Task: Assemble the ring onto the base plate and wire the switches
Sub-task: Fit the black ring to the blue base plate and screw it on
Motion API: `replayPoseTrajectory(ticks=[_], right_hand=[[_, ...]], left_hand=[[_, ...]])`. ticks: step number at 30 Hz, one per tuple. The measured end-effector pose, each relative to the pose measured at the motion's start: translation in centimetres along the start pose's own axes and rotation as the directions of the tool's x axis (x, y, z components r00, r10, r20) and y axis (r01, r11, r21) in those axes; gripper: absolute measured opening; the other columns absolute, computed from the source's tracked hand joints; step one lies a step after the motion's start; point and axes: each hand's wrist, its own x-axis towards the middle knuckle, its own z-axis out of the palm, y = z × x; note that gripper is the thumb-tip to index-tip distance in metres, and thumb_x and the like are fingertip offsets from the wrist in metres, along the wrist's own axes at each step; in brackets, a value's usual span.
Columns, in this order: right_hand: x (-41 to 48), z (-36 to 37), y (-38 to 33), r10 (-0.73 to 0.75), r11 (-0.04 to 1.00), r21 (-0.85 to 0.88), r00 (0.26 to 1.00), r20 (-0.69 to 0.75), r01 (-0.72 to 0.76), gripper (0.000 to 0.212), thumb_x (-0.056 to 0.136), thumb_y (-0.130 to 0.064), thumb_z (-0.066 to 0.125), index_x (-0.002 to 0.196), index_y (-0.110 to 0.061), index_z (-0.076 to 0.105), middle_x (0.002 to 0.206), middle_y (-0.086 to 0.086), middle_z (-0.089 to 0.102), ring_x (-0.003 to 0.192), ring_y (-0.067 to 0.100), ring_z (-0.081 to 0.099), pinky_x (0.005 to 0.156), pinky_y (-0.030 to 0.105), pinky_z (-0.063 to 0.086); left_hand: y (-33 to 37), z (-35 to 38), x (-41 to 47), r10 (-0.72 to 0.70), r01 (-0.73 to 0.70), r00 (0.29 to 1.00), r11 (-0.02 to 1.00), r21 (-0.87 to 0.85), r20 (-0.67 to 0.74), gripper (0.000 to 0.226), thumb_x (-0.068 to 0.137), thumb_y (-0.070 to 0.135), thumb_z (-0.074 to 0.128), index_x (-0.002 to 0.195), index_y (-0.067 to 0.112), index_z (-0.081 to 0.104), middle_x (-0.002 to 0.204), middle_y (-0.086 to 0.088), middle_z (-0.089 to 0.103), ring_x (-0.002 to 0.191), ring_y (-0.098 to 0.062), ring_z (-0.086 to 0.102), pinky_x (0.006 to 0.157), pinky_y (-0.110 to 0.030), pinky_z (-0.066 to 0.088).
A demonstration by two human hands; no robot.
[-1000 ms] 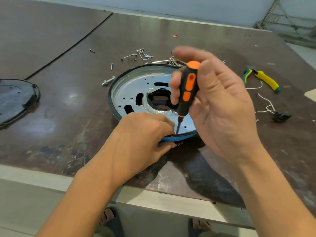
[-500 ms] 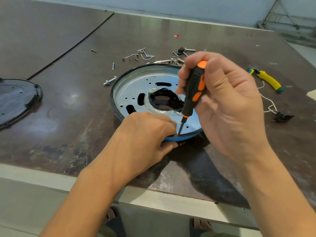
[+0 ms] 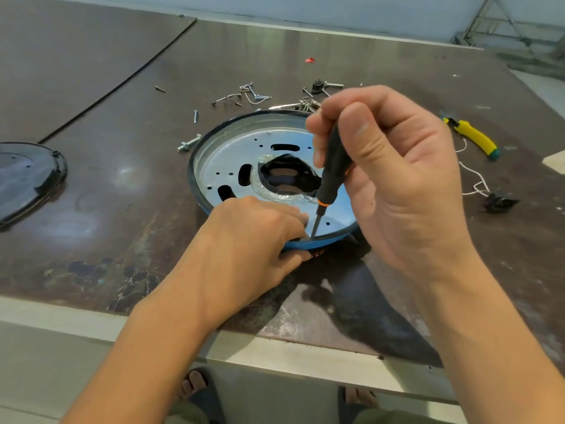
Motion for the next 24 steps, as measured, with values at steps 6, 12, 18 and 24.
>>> replayPoseTrajectory(ticks=[6,12,18,24], right_hand=[[-0.1,0.7,-0.1,-0.007,1.000,0.028,1.000,0.011,0.007,0.005,0.095,-0.017,0.060,0.093,-0.013,0.059,0.077,0.005,0.067,0.070,0.020,0.063,0.068,0.029,0.049],[-0.2,0.4,-0.3,0.069,0.994,0.077,0.996,0.059,-0.074,0.034,0.107,-0.012,0.031,0.105,-0.001,0.063,0.087,0.006,0.065,0.083,0.017,0.061,0.075,0.030,0.048],[0.1,1.1,0.1,0.018,1.000,0.019,1.000,0.010,-0.018,0.020,0.101,-0.011,0.048,0.098,-0.003,0.066,0.085,0.010,0.069,0.081,0.025,0.064,0.074,0.036,0.051],[0.1,1.1,0.3,-0.011,0.999,0.039,1.000,-0.021,0.012,0.009,0.097,-0.008,0.058,0.098,-0.003,0.065,0.080,0.004,0.069,0.081,0.026,0.070,0.075,0.036,0.054]], left_hand=[[0.0,0.0,-0.1,-0.003,0.003,1.000,1.000,0.016,-0.021,0.023,0.084,0.035,0.071,0.095,0.015,0.074,0.098,0.002,0.074,0.094,-0.023,0.070,0.077,-0.042,0.057],[-0.2,0.1,-0.1,0.014,-0.014,0.999,1.000,0.008,-0.030,0.023,0.088,0.041,0.065,0.098,0.021,0.073,0.101,0.007,0.072,0.096,-0.019,0.068,0.080,-0.039,0.054],[0.0,0.2,0.0,0.030,-0.029,0.999,1.000,0.011,-0.045,0.018,0.082,0.030,0.076,0.083,0.013,0.075,0.094,0.002,0.075,0.083,-0.026,0.071,0.067,-0.042,0.056],[0.0,0.0,0.0,0.014,-0.014,1.000,1.000,0.009,-0.025,0.018,0.083,0.032,0.073,0.085,0.014,0.075,0.096,0.003,0.075,0.091,-0.024,0.071,0.071,-0.042,0.056]])
